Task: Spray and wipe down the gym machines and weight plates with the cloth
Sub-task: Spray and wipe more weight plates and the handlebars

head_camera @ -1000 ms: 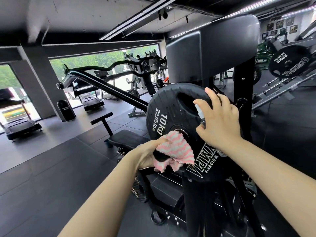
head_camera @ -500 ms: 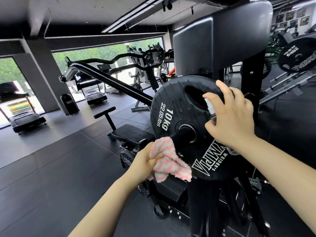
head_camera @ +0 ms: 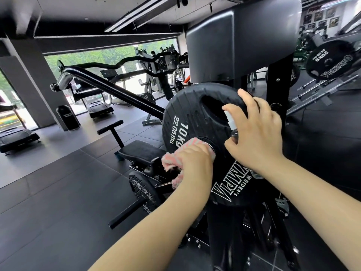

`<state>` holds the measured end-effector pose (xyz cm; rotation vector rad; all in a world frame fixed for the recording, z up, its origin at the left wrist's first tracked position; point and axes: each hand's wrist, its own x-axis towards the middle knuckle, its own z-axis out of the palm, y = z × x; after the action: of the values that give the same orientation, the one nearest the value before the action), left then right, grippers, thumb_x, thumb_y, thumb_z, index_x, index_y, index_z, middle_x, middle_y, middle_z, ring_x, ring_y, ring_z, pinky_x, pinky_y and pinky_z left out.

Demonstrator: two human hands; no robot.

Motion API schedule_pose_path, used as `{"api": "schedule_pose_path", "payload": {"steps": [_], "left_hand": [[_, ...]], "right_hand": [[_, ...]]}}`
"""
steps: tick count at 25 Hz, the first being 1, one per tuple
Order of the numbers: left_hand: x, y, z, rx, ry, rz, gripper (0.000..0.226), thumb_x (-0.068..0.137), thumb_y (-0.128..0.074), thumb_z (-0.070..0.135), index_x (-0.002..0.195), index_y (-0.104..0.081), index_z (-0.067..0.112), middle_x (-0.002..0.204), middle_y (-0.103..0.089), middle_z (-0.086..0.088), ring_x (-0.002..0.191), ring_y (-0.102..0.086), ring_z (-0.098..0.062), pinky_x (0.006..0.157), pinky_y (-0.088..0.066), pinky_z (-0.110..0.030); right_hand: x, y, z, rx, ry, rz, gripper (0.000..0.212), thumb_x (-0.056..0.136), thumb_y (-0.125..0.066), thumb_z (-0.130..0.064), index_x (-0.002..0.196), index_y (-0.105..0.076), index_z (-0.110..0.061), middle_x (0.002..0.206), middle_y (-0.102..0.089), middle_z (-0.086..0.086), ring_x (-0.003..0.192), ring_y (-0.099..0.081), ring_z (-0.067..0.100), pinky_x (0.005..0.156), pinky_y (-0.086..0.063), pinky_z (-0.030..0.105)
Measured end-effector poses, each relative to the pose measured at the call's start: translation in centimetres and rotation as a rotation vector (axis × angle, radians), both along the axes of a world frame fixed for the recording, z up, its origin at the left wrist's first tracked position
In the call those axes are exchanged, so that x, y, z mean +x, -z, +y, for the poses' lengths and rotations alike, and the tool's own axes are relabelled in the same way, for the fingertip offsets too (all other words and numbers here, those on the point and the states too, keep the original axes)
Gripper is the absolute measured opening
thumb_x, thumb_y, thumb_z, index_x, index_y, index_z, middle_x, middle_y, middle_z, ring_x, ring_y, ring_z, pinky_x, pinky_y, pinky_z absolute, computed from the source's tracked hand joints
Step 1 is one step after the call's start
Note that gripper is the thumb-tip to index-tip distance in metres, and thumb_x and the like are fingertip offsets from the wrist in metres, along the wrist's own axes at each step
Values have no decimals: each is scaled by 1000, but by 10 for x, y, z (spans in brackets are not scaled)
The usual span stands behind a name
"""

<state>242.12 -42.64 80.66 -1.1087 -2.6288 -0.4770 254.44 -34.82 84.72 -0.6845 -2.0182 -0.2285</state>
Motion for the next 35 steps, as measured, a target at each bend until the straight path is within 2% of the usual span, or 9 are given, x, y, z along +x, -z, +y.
{"api": "schedule_pose_path", "payload": {"steps": [4,6,11,17,22,26,28,31,35], "left_hand": [[11,-38,27,-532,12,27,41,87,-57,33,124,-54,16,106,-54,-1,111,-54,-24,90,-47,-41],[6,-58,21,-530,131,-154,28,90,-56,36,111,-62,18,116,-57,-2,103,-54,-22,83,-47,-27],[-27,-58,-21,-17,187,-1191,32,94,-51,39,84,-60,10,72,-68,-5,60,-65,-18,60,-54,-23],[-16,-6,-51,729,293,-1939,29,70,-60,31,87,-49,10,71,-52,-10,41,-57,-18,34,-33,-14],[-24,1,-83,625,196,-1800,30,83,-56,38,72,-44,14,51,-50,-5,30,-44,-8,27,-23,-13],[-24,-23,-113,216,309,-1014,18,89,-62,24,101,-64,11,93,-71,-9,78,-65,-21,63,-51,-29],[-18,-50,-110,334,230,-518,25,92,-57,23,115,-59,11,100,-68,-6,87,-64,-21,72,-52,-29],[-13,-87,-60,561,305,-197,47,94,-52,16,136,-35,4,120,-51,-11,100,-54,-22,74,-38,-4],[-19,-83,31,422,311,-59,78,96,-45,31,147,5,-1,154,9,-23,144,3,-37,115,0,-36]], "right_hand": [[1,0,0,-8,2,-15,67,57,-66,-12,122,-51,-22,148,-34,9,127,-38,39,92,-36,52],[1,-1,1,-11,-1,-13,67,57,-65,-13,121,-51,-23,148,-34,8,127,-38,39,92,-36,51],[2,2,4,-5,-11,-8,68,54,-66,-12,119,-51,-23,146,-37,10,125,-39,40,91,-37,51],[6,1,4,-40,-32,-35,69,54,-67,-13,120,-49,-24,147,-35,9,127,-37,39,92,-37,51],[19,9,5,-117,-123,-73,66,60,-64,-13,120,-43,-27,153,-24,5,133,-28,35,99,-33,53],[39,14,8,-316,-323,-2,65,67,-63,-4,123,-43,-30,152,-12,-20,137,-11,7,107,-24,37],[48,8,8,-403,-418,24,66,69,-62,-1,124,-43,-33,143,-14,-31,130,-12,-4,101,-22,28],[49,-9,11,-351,-421,41,66,67,-63,-4,125,-45,-29,140,-28,-23,131,-23,7,105,-24,33],[35,-27,11,-417,-473,17,66,68,-62,-8,126,-41,-32,148,-29,-18,133,-27,7,105,-27,32]]}}
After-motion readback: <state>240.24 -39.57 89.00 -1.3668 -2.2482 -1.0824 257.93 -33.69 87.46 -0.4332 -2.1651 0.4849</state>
